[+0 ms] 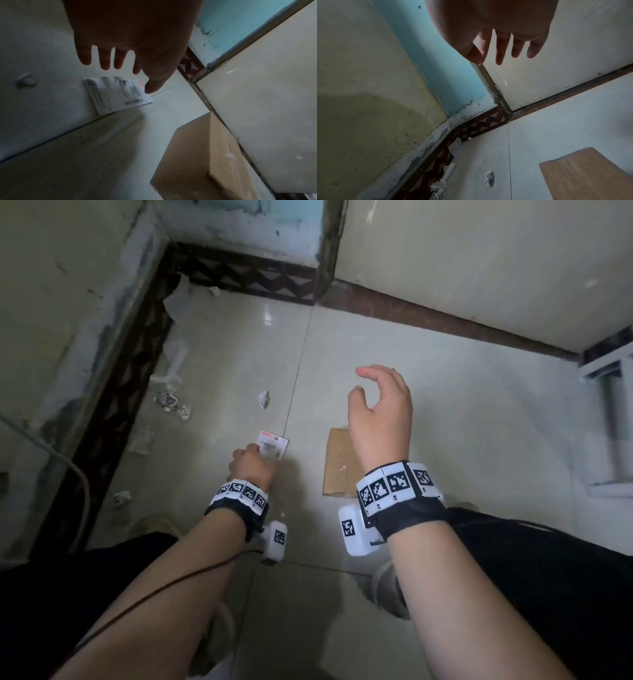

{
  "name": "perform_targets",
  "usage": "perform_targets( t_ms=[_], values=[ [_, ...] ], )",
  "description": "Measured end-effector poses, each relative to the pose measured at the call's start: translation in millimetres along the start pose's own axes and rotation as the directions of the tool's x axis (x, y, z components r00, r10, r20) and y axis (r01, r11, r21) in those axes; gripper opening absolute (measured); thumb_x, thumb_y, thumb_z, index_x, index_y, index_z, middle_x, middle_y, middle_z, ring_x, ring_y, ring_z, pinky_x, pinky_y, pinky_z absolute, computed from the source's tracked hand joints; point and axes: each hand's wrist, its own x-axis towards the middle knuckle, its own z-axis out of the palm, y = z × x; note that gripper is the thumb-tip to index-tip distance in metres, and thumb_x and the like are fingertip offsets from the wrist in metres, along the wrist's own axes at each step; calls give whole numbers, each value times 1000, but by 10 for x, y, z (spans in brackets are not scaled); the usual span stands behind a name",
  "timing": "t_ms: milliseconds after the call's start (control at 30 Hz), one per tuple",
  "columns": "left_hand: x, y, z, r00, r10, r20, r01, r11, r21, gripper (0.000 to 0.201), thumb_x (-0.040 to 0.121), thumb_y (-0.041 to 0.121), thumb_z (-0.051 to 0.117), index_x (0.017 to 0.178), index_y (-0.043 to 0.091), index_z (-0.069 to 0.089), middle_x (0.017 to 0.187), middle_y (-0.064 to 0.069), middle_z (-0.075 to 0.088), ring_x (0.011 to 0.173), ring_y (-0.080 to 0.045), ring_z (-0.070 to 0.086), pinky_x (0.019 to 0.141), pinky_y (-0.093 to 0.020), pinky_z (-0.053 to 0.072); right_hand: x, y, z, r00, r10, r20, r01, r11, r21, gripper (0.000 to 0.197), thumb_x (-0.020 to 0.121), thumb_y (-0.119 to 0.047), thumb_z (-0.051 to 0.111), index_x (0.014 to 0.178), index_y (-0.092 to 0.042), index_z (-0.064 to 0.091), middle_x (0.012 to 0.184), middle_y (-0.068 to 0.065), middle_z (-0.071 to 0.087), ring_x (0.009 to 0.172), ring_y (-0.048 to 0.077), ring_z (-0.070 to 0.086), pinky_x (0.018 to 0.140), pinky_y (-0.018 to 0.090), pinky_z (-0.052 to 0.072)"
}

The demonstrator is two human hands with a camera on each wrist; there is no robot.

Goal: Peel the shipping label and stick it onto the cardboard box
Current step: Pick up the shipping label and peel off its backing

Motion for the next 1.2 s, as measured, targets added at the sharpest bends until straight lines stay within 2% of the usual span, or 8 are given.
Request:
perform_targets(
  t_ms=[100, 233, 367, 567, 767, 933, 1100, 1200],
  values=[
    [13, -29, 97, 999, -43, 6, 42, 998, 49, 58, 79, 54, 57, 124, 17, 53, 122, -15, 51, 109, -39, 56, 94, -45, 50, 29, 22, 38, 1000, 3, -9, -3, 1000, -14, 30, 90, -11, 58, 114, -14, 76, 124, 3, 70, 128, 20, 61, 113, 21, 38],
    [59, -166, 227, 999, -40, -21, 42, 994, 105, 55, 71, 39, 58, 119, 12, 52, 122, -13, 49, 110, -37, 51, 90, -46, 49, 10, 35, 81, 1000, 3, -4, -3, 1000, -2, 30, 91, -12, 58, 115, -15, 76, 126, 2, 70, 132, 23, 59, 117, 38, 43],
    [73, -305, 241, 999, -34, -27, 37, 991, 126, 56, 71, 21, 66, 125, 14, 52, 126, -12, 46, 115, -36, 50, 91, -48, 50, -26, 44, 129, 1000, 7, 19, -7, 1000, 15, 31, 91, -13, 57, 115, -16, 76, 128, 1, 70, 137, 24, 57, 118, 41, 43],
    [109, -303, 263, 991, -113, 71, 107, 990, 88, 57, 74, 29, 71, 125, 18, 49, 122, -9, 58, 114, -35, 60, 98, -48, 46, -119, 7, 188, 999, 9, 54, -10, 1000, 28, 30, 92, -11, 59, 115, -14, 76, 128, 2, 69, 138, 26, 56, 117, 44, 43],
    [167, -300, 397, 979, -204, 14, 201, 974, 107, 54, 67, 31, 69, 116, 9, 59, 117, -15, 52, 109, -37, 52, 87, -49, 49, -193, -25, 221, 997, -21, 78, 19, 1000, 25, 29, 92, -9, 60, 115, -14, 77, 130, 4, 69, 140, 28, 55, 117, 45, 43],
    [64, -276, 301, 971, -235, 47, 239, 966, -99, 54, 72, 20, 75, 119, 7, 51, 121, -16, 55, 107, -39, 63, 87, -45, 54, -206, 1, 237, 997, -15, 76, 12, 999, 32, 29, 93, -9, 60, 116, -15, 77, 130, 3, 68, 140, 28, 55, 117, 46, 43],
    [101, -351, 303, 976, -189, 109, 196, 979, -62, 32, 66, 37, 65, 93, 20, 64, 92, -6, 72, 86, -34, 68, 83, -43, 58, -204, -12, 253, 997, -7, 79, 5, 999, 31, 29, 92, -10, 60, 115, -16, 77, 131, 3, 68, 140, 27, 54, 118, 44, 42],
    [52, -316, 280, 978, -177, 114, 190, 974, -120, 25, 71, 33, 56, 88, 18, 68, 87, -6, 74, 76, -32, 69, 80, -39, 60, -187, -45, 236, 997, -12, 73, 9, 999, 37, 29, 92, -9, 60, 115, -15, 77, 130, 3, 69, 139, 27, 55, 118, 44, 42]
  ],
)
